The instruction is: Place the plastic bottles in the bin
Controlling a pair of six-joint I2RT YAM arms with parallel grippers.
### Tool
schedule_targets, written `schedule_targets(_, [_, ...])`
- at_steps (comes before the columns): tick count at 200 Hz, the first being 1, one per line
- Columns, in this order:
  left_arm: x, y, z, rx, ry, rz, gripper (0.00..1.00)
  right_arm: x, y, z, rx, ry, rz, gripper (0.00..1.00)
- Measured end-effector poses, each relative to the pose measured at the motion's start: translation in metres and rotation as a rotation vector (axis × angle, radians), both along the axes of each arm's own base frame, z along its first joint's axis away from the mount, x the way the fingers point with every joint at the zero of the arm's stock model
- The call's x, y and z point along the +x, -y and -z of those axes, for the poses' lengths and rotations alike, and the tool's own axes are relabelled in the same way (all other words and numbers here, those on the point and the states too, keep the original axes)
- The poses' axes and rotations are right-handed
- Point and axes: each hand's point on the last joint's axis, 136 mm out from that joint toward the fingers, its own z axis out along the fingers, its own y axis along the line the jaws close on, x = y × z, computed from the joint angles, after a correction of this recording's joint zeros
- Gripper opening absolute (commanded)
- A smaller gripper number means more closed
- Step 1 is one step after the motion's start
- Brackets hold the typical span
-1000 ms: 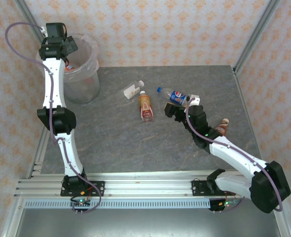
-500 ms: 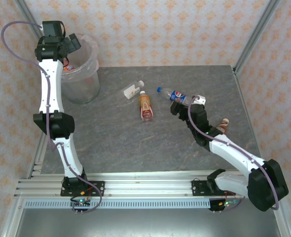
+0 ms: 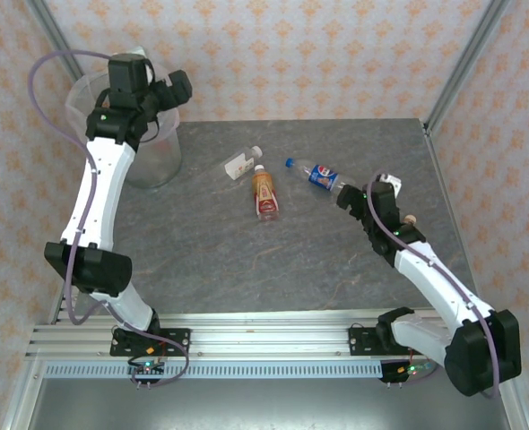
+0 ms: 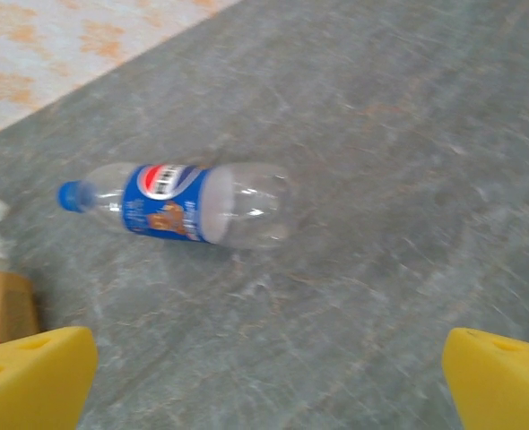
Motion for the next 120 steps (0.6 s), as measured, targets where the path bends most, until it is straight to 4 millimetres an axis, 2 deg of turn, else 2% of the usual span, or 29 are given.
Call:
schedule_targets(36, [-0.022, 0.03, 0.036, -0.058, -0.038, 0.059, 1.0, -0.021, 0.049, 0.024, 0.021, -0.132, 0.173, 0.99])
schedule_targets(69, [-0.044, 0.044, 0.045, -0.107, -0.037, 0.088, 1.0, -0.042, 0.086, 0.039, 0.041, -0.233, 0.305, 0.99])
schedule_targets(94, [-0.057, 0.042, 0.049, -0.131, -0.034, 0.08, 1.0, -0.055, 0.104, 0.048, 0.07, -0.283, 0.367, 0.99])
schedule_targets(120, [-0.064, 0.041, 0.053, -0.147, -0.039, 0.077, 1.0, -0.06, 0.104, 0.057, 0.073, -0.324, 0.358, 0.95])
